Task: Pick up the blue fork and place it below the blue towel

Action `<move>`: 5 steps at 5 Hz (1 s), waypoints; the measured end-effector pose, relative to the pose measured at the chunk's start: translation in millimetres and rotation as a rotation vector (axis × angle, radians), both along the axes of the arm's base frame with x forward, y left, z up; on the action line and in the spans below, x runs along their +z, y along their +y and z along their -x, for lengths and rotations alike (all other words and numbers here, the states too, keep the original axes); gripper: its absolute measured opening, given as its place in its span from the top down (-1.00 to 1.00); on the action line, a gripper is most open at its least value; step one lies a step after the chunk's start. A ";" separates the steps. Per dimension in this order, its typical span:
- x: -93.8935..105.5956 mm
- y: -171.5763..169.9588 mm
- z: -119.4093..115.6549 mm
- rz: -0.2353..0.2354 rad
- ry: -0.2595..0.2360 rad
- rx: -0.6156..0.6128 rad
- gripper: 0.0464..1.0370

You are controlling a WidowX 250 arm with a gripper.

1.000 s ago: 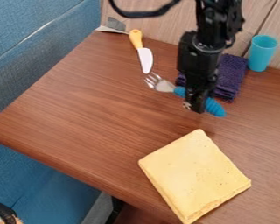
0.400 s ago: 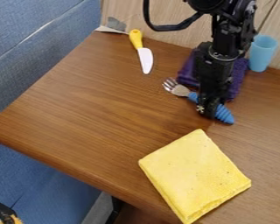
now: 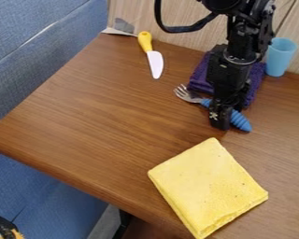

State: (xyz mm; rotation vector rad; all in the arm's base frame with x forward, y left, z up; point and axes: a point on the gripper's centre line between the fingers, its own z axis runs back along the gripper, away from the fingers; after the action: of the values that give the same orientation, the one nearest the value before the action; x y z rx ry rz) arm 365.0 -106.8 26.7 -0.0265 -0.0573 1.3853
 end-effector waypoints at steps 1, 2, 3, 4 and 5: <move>8.8 0.3 -0.4 -0.028 0.003 -0.039 -0.93; 44.2 0.8 -7.5 -0.033 -0.052 -0.091 -0.93; 77.8 0.9 -4.5 -0.059 -0.103 -0.174 -0.93; 105.1 1.8 5.5 -0.040 -0.133 -0.286 -0.93; 105.7 3.8 4.8 -0.040 -0.135 -0.287 -0.93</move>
State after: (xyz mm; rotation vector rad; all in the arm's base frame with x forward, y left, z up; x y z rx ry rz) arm 360.2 -103.1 132.4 -0.0917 -0.1869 1.0942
